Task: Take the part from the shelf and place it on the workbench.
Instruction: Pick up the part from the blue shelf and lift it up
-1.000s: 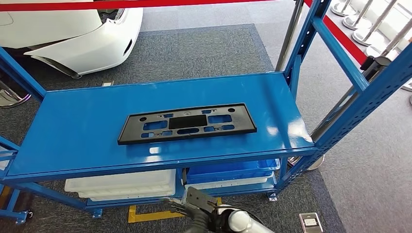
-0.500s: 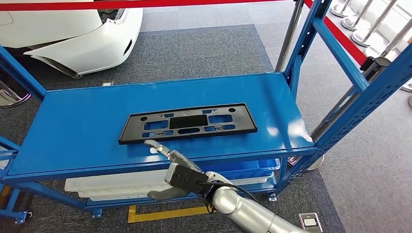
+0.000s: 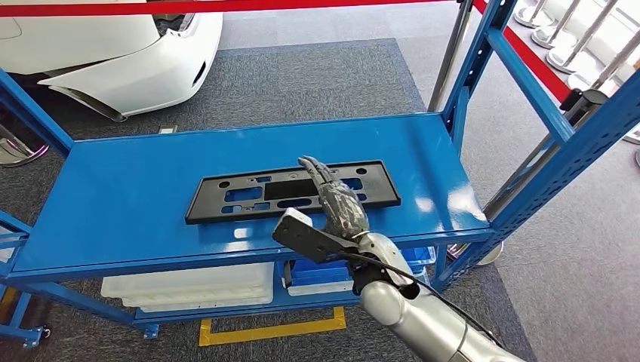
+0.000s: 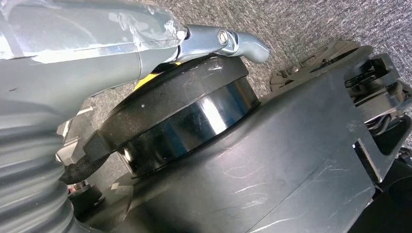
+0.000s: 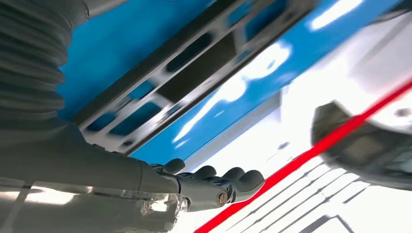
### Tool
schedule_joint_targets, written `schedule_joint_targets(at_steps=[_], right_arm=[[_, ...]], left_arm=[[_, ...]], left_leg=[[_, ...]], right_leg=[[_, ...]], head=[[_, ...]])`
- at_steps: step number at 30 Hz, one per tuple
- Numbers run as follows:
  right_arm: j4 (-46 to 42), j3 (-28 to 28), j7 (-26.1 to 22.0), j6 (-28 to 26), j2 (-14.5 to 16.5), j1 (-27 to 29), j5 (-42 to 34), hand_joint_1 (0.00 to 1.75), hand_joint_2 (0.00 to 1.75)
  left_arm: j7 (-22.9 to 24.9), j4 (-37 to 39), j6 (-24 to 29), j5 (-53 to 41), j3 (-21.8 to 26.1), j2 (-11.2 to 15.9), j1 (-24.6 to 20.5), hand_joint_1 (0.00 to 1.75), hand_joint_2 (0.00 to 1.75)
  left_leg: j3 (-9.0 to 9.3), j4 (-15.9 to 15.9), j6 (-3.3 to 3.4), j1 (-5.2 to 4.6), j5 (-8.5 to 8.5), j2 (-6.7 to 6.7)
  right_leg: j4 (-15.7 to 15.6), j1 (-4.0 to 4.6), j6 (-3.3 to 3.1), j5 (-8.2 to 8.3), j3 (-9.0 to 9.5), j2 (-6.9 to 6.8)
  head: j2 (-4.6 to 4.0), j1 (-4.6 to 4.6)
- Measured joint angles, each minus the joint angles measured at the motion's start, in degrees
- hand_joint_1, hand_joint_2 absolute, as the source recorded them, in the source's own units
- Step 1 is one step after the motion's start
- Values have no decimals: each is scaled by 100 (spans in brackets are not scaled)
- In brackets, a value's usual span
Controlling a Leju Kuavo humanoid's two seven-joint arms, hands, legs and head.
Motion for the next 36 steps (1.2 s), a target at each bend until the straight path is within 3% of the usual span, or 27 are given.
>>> schedule_joint_targets(at_steps=[1,3,6,15,25,32,36], right_arm=[[-83,-16,613,186,-95,-14,652,0,175],[-109,-44,1231,621,-229,-63,1350,0,175],[-47,-62,1482,1031,-381,-173,1699,0,175],[353,-53,1391,1255,-620,-441,1525,0,175],[1218,8,845,1355,-740,-908,948,0,175],[1856,33,133,1558,-741,-1111,-320,0,175],[2017,75,50,1589,-726,-1149,-680,0,175]], left_arm=[[17,0,1,-2,-2,-1,-3,0,175],[62,0,2,-5,-4,-5,-13,0,175],[121,0,2,-7,-6,-12,-26,0,175],[160,0,-15,-60,-13,-18,-39,0,175],[137,0,-62,-163,-44,-18,-53,0,175],[136,0,-85,-207,-76,-18,-64,0,175],[133,0,-89,-243,-84,-18,-72,0,175]], left_leg=[[-1,0,0,0,0,0],[-2,0,0,0,0,0],[-3,0,0,0,0,0],[-6,0,1,1,0,0],[-8,0,1,2,0,-3],[-12,2,1,2,0,-7],[-14,1,1,2,0,-7]], right_leg=[[0,0,0,0,0,0],[0,-1,1,1,0,1],[0,-1,2,2,0,1],[0,-1,3,1,-1,-1],[0,-2,3,2,-2,-4],[0,-4,3,2,-3,-8],[0,-3,3,2,-4,-9]], head=[[0,-1],[0,-1],[0,2],[0,-3],[0,1],[0,6],[0,4]])
